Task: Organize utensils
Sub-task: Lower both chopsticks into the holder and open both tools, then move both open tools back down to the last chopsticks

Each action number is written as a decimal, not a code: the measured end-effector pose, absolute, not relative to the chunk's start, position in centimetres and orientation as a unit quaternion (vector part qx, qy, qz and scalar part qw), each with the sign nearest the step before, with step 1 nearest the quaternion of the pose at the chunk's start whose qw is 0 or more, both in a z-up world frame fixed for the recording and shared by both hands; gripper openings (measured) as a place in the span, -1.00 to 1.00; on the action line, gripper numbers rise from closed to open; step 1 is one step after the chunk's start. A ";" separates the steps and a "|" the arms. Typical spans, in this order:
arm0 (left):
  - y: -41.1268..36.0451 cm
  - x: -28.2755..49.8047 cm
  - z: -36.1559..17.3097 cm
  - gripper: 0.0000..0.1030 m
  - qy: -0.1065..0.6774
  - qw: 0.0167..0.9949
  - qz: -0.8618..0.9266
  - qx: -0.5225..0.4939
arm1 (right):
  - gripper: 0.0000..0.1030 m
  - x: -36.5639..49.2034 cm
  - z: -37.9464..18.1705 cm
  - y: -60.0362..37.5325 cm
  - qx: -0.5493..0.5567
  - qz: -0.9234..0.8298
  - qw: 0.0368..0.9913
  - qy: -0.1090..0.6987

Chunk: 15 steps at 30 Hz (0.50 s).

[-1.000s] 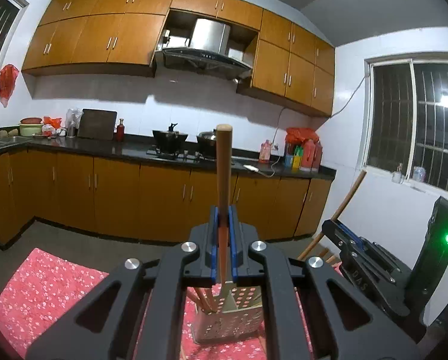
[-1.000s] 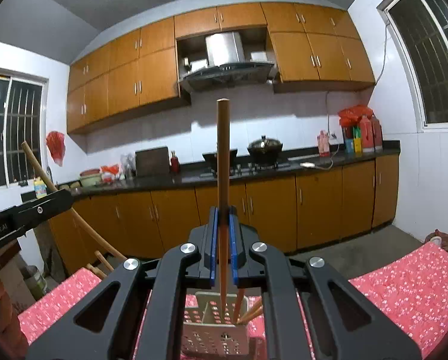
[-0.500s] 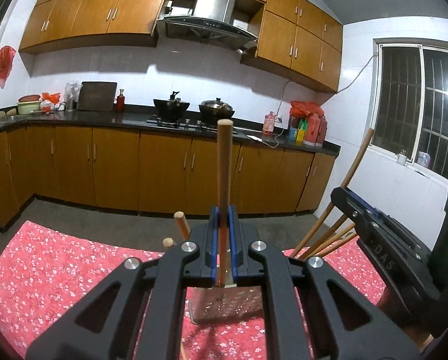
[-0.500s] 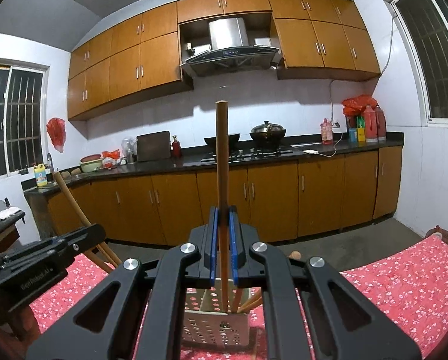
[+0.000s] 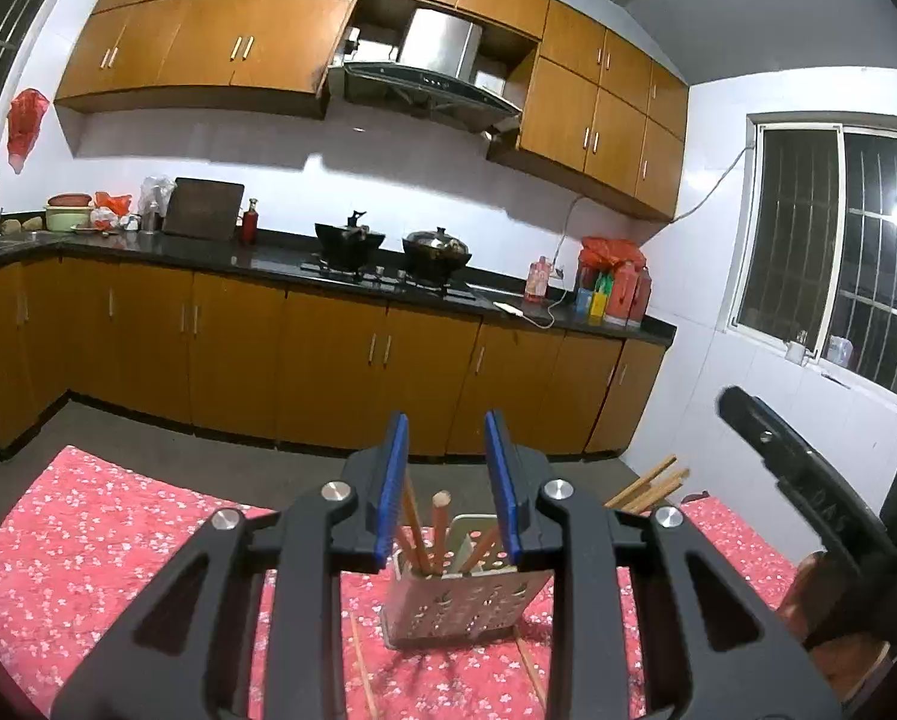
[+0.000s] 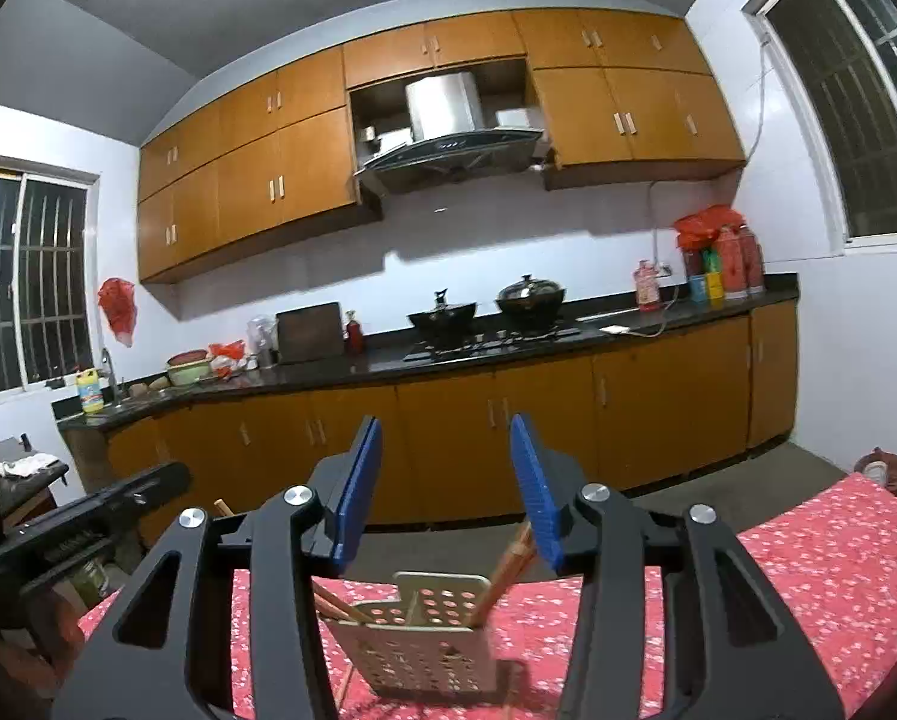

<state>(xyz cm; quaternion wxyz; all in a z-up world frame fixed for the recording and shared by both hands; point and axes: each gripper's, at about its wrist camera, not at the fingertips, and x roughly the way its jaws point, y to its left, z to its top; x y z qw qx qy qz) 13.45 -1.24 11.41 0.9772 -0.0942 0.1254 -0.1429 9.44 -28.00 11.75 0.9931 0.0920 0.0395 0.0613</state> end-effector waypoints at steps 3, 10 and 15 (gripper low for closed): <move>0.0 12.0 10.6 -0.36 0.131 0.978 -0.133 -0.095 | -0.07 8.5 10.2 -29.2 0.089 0.039 0.993 0.061; 1.9 11.2 3.0 -0.31 0.234 0.966 -0.087 -0.071 | -0.07 10.1 1.4 -31.0 0.077 0.004 0.972 0.221; 1.5 12.2 -4.0 -0.31 0.340 0.934 -0.080 -0.073 | -0.09 11.4 -6.0 -30.4 0.103 0.030 0.928 0.358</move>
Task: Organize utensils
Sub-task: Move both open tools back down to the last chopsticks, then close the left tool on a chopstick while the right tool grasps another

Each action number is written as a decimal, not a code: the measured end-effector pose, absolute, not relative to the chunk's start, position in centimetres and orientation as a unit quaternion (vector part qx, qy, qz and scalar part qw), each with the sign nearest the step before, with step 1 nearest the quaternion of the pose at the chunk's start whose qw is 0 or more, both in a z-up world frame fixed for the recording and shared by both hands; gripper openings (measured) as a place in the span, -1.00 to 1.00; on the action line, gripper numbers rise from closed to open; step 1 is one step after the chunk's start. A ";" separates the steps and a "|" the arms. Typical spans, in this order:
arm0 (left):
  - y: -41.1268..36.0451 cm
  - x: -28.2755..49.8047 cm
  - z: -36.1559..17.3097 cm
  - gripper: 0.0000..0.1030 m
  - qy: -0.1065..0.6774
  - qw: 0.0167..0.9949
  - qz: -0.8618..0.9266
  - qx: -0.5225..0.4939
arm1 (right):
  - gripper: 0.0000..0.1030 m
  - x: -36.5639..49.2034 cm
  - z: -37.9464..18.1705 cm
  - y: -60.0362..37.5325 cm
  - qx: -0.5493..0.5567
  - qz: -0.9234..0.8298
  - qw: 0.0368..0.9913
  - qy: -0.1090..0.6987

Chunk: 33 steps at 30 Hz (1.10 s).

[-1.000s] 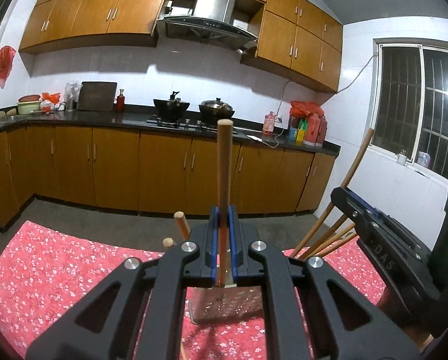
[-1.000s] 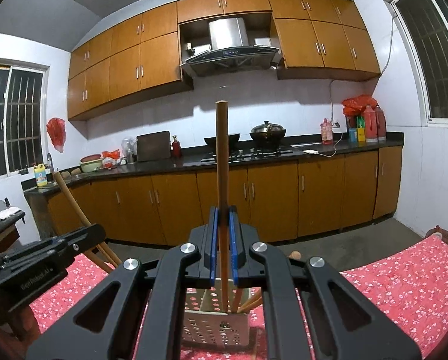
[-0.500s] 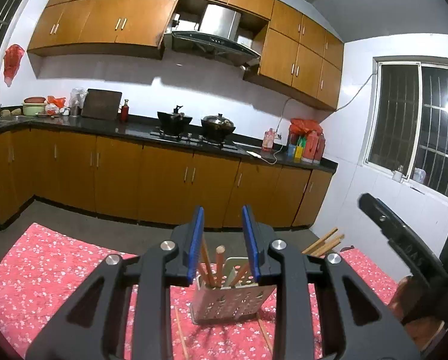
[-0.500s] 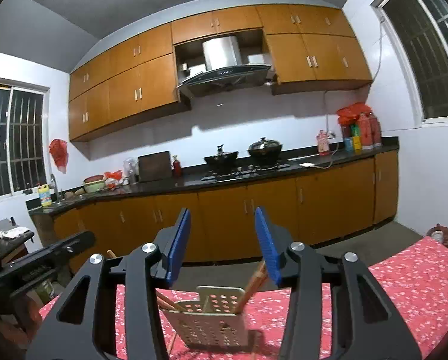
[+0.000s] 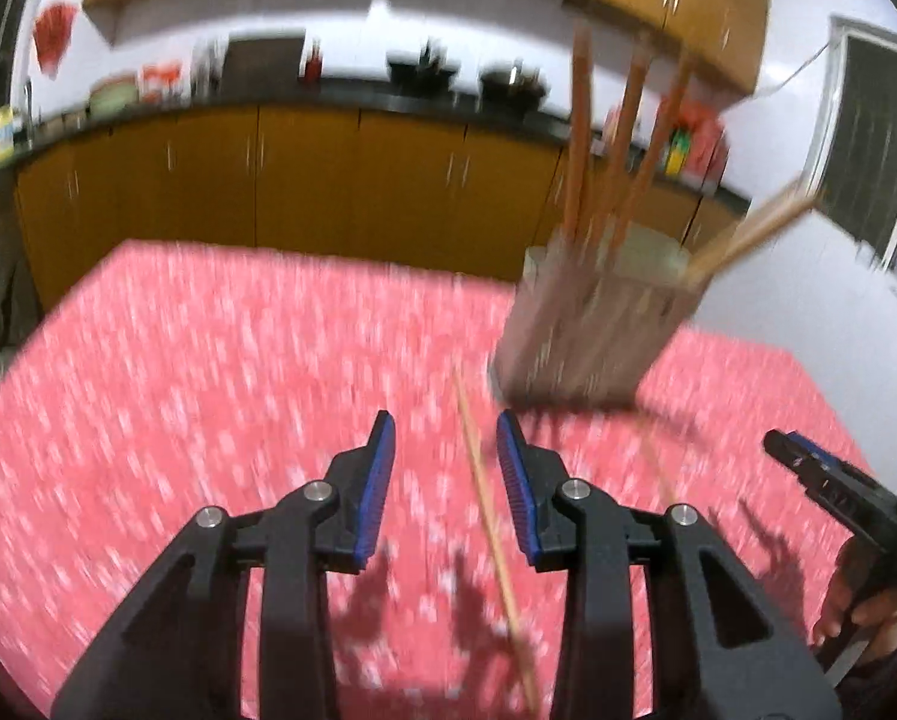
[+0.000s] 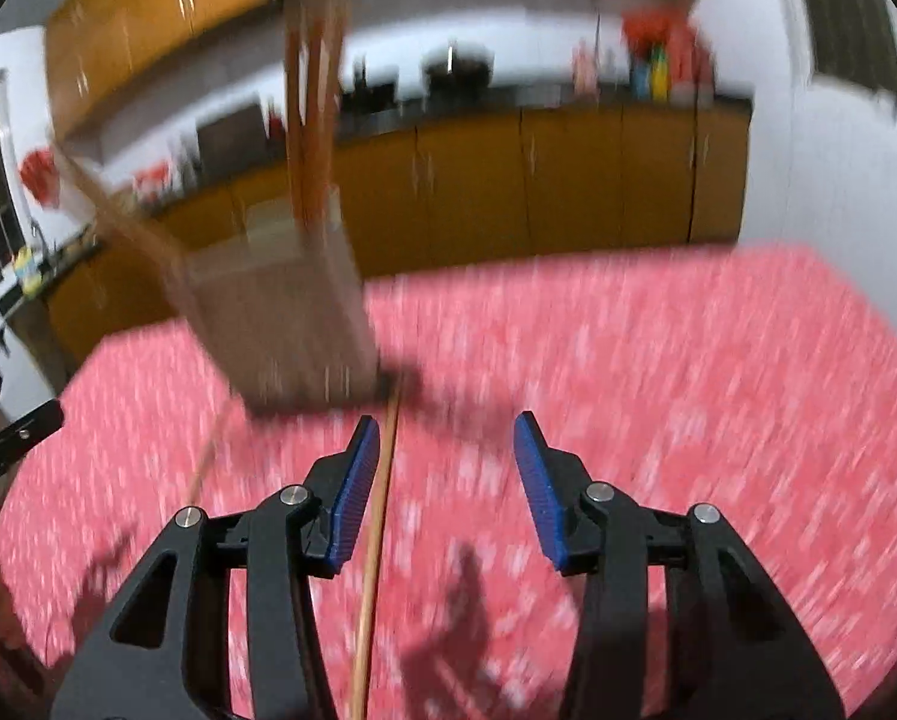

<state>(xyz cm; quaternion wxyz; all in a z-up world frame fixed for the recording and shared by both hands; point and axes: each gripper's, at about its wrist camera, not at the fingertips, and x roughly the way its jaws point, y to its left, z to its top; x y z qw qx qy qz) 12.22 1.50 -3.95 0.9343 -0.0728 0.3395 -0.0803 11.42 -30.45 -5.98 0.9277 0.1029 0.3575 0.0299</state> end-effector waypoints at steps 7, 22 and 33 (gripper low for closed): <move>-0.2 11.7 -8.0 -0.31 0.384 0.917 -0.088 -0.062 | -0.27 10.7 -10.1 -27.3 0.084 0.067 0.906 0.410; -1.9 11.9 -9.7 -0.31 0.405 0.910 -0.081 -0.035 | -0.83 11.9 -10.9 -25.7 0.021 0.037 0.907 0.419; -3.3 12.5 -10.5 -0.42 0.421 0.903 -0.088 -0.006 | -0.85 14.1 -11.0 -29.6 0.056 -0.014 0.907 0.417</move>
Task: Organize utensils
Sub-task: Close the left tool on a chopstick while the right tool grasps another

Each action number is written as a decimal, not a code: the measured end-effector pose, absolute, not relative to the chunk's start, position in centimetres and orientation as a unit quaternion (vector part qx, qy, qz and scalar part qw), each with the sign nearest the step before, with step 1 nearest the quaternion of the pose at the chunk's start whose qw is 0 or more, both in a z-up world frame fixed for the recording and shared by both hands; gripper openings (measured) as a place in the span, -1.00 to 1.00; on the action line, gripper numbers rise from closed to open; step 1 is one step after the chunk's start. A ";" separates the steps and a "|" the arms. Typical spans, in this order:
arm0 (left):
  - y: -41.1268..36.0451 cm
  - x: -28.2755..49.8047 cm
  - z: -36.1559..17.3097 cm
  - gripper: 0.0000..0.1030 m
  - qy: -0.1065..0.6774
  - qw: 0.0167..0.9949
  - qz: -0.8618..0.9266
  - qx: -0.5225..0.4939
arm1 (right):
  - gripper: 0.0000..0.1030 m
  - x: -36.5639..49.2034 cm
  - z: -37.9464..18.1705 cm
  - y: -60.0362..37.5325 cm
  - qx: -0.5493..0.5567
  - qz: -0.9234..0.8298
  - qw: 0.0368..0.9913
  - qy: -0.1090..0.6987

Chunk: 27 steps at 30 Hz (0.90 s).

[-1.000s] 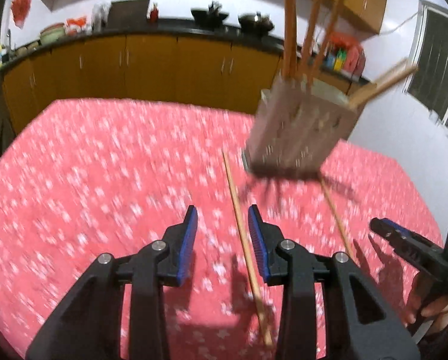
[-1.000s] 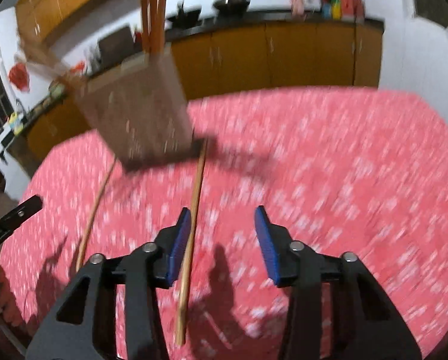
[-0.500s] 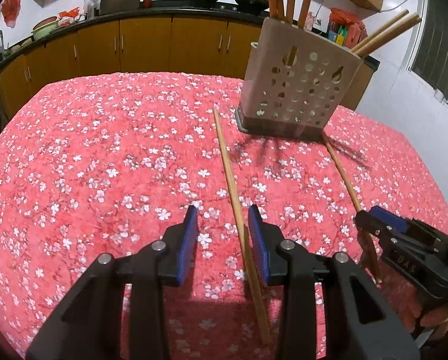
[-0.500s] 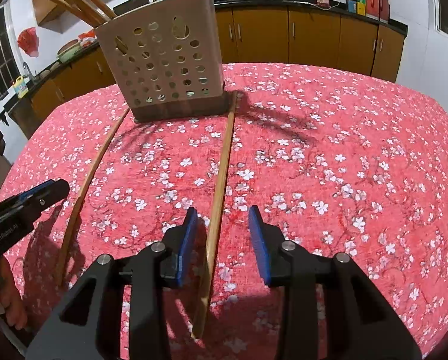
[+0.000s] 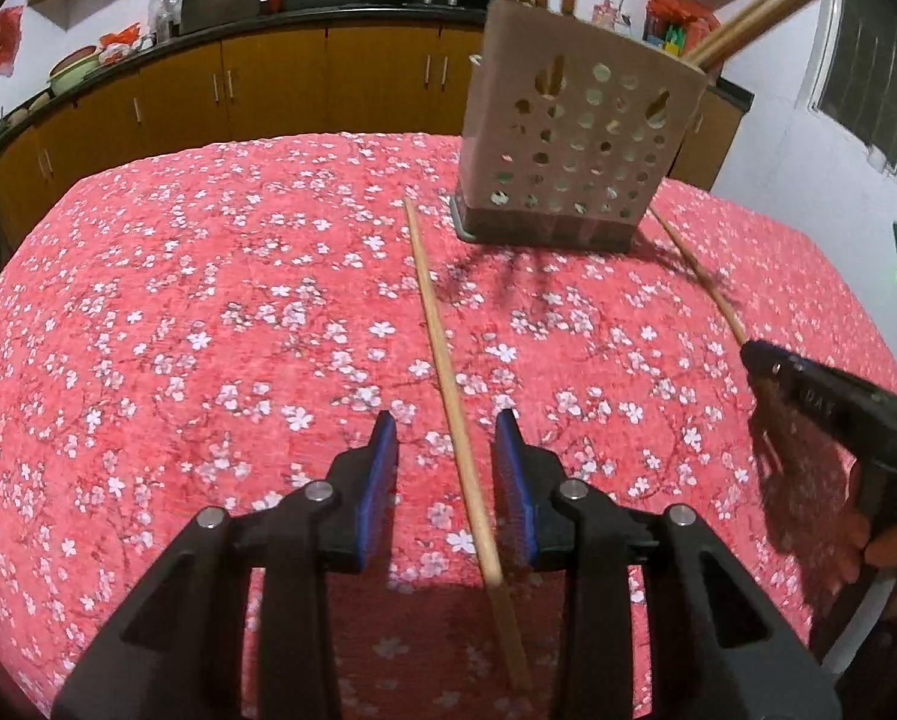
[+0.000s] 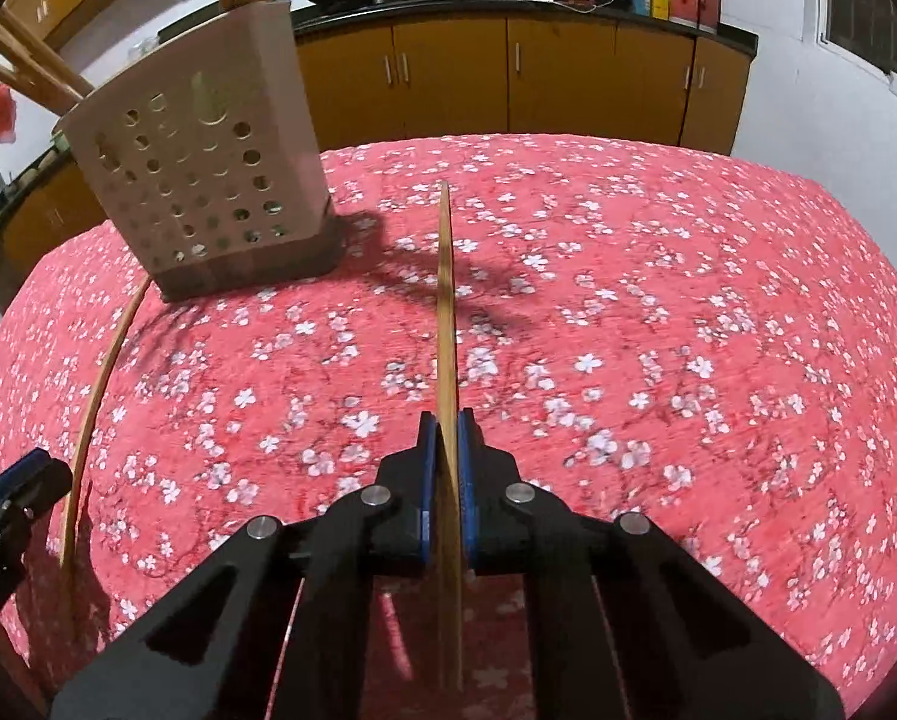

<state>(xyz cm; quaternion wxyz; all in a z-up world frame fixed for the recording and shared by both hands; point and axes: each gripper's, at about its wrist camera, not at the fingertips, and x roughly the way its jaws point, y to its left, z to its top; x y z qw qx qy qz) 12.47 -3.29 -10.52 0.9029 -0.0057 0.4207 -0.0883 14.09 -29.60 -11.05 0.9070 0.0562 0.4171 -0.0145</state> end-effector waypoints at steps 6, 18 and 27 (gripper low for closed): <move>-3.5 13.4 -11.2 -0.84 0.427 0.901 -0.070 0.027 | -0.85 14.1 -11.2 -29.6 0.054 -0.009 0.908 0.415; 2.0 18.3 -11.0 -0.81 0.425 0.905 -0.025 -0.014 | -0.85 14.6 -10.9 -28.7 0.050 0.014 0.908 0.415; 2.2 18.5 -10.9 -0.68 0.424 0.905 -0.040 -0.022 | -0.84 14.6 -11.0 -28.9 0.051 0.015 0.908 0.416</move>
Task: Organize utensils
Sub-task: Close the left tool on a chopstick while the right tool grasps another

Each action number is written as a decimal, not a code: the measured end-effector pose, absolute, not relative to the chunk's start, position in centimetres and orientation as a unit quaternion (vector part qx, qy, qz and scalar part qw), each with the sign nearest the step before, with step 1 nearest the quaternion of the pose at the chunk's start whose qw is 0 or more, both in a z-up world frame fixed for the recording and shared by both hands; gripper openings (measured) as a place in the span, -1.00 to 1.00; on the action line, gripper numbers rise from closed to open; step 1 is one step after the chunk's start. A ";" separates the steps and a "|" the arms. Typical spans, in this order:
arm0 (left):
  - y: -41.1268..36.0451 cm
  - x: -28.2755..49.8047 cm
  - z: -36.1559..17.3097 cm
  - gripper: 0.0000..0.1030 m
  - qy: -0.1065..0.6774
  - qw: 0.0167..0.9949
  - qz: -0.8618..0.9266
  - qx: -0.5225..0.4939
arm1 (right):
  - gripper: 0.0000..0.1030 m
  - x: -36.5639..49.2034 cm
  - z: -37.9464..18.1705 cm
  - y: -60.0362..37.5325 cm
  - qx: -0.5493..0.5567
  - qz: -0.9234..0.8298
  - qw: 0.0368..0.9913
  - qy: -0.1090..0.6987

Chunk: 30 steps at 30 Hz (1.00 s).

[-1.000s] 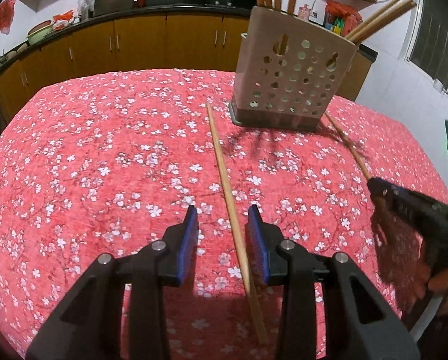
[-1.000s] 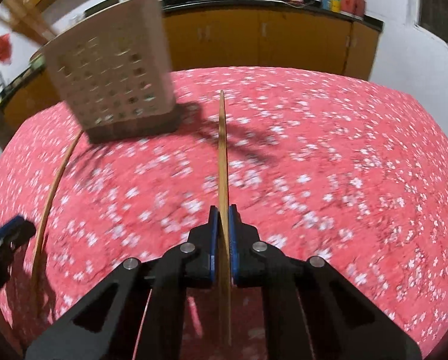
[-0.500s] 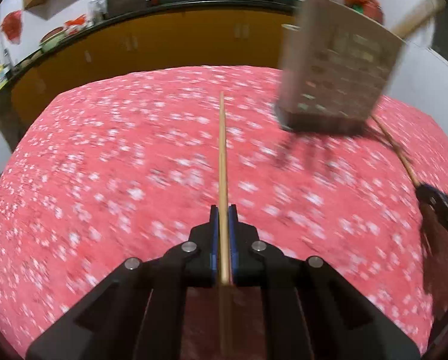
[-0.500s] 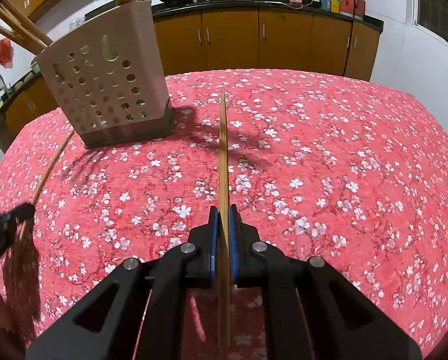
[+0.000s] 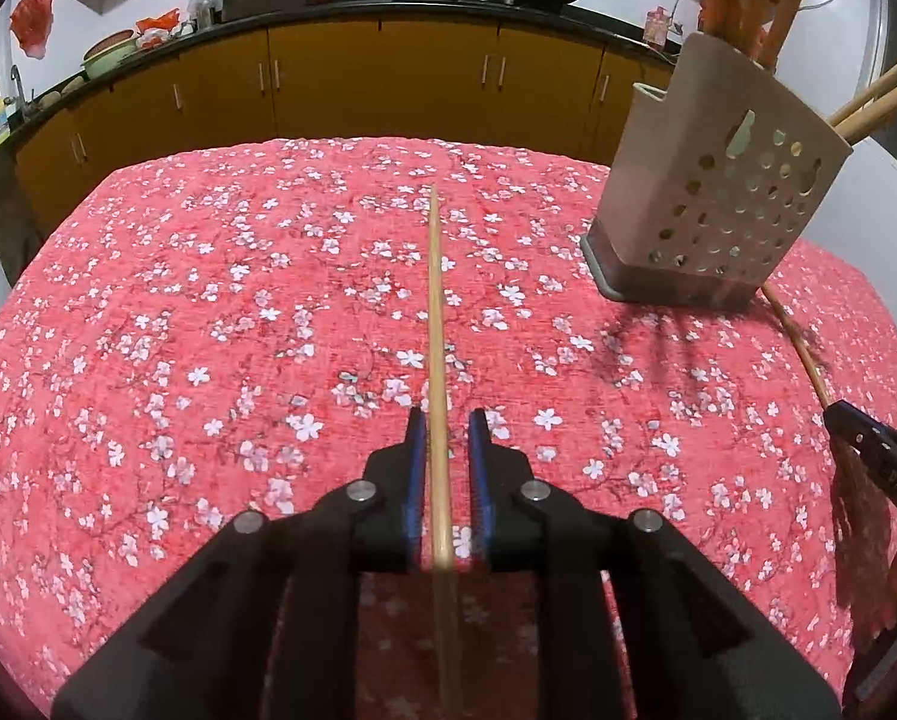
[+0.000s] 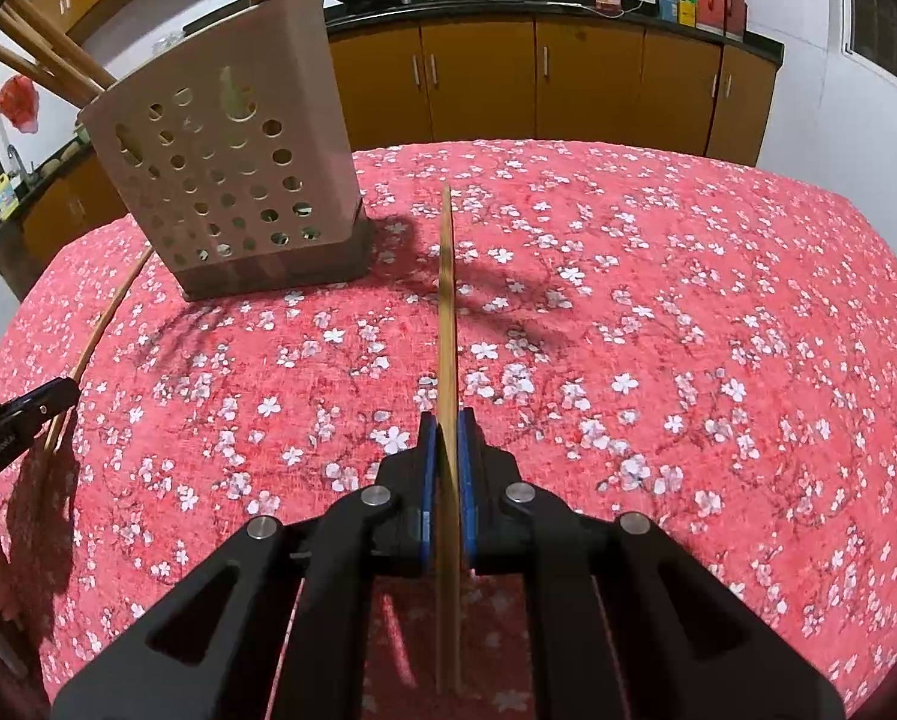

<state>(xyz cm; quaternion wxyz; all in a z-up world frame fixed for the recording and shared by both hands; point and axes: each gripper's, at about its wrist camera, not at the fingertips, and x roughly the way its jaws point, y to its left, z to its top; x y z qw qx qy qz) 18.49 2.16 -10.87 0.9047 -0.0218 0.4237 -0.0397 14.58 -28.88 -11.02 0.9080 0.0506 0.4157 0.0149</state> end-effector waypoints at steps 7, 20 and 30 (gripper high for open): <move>1.9 18.3 -11.0 -0.68 0.424 0.905 -0.039 -0.022 | -0.83 14.4 -11.1 -28.8 0.049 0.013 0.908 0.415; 1.9 18.4 -10.9 -0.67 0.424 0.905 -0.036 -0.021 | -0.83 14.5 -11.0 -28.8 0.049 0.013 0.908 0.416; 1.6 17.7 -10.7 -0.67 0.430 0.902 -0.032 -0.009 | -0.83 13.9 -11.0 -28.6 0.043 0.009 0.908 0.416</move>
